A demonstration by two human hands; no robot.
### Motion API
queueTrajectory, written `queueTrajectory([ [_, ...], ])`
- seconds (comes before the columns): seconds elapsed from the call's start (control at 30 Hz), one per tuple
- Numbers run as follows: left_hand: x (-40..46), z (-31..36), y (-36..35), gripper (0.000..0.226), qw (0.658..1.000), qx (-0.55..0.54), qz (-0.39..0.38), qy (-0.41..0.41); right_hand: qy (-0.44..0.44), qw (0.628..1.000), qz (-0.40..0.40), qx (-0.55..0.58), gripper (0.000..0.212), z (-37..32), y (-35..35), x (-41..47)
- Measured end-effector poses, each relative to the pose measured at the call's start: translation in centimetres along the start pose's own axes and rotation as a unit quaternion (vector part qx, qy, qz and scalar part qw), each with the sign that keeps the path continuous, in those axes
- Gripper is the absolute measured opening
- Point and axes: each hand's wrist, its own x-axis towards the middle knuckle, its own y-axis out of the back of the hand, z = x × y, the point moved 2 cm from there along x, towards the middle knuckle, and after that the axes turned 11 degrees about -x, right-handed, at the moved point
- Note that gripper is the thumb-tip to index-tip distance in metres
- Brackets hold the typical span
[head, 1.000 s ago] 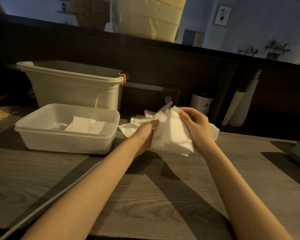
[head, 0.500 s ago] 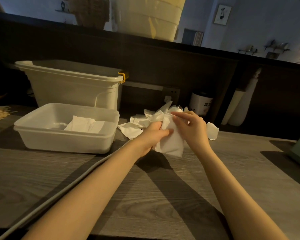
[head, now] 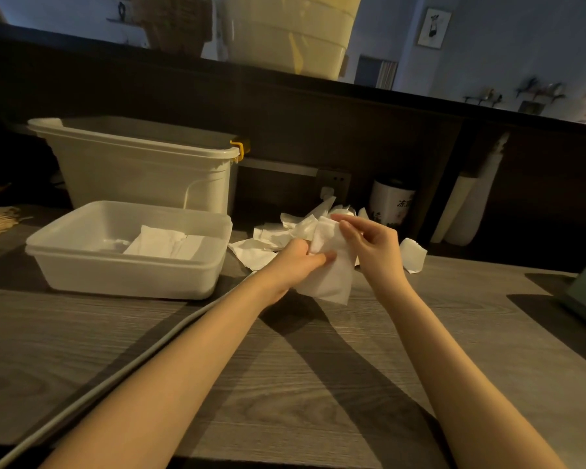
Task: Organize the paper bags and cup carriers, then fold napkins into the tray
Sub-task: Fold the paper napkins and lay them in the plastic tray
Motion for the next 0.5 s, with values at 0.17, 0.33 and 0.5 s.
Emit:
queueTrajectory([
  [0.17, 0.3, 0.2, 1.2, 0.024, 0.998, -0.031, 0.055, -0.008, -0.021, 0.998, 0.058, -0.007, 0.018, 1.1, 0.9, 0.6],
  [0.33, 1.0, -0.2, 3.2, 0.039, 0.985, -0.072, 0.158, -0.002, -0.065, 0.989, 0.078, -0.112, 0.020, 3.2, 1.4, 0.8],
  [0.5, 1.1, -0.4, 4.0, 0.040, 0.980, -0.083, 0.183, -0.006, -0.041, 0.959, 0.033, -0.277, 0.019, 4.9, 0.6, 0.4],
])
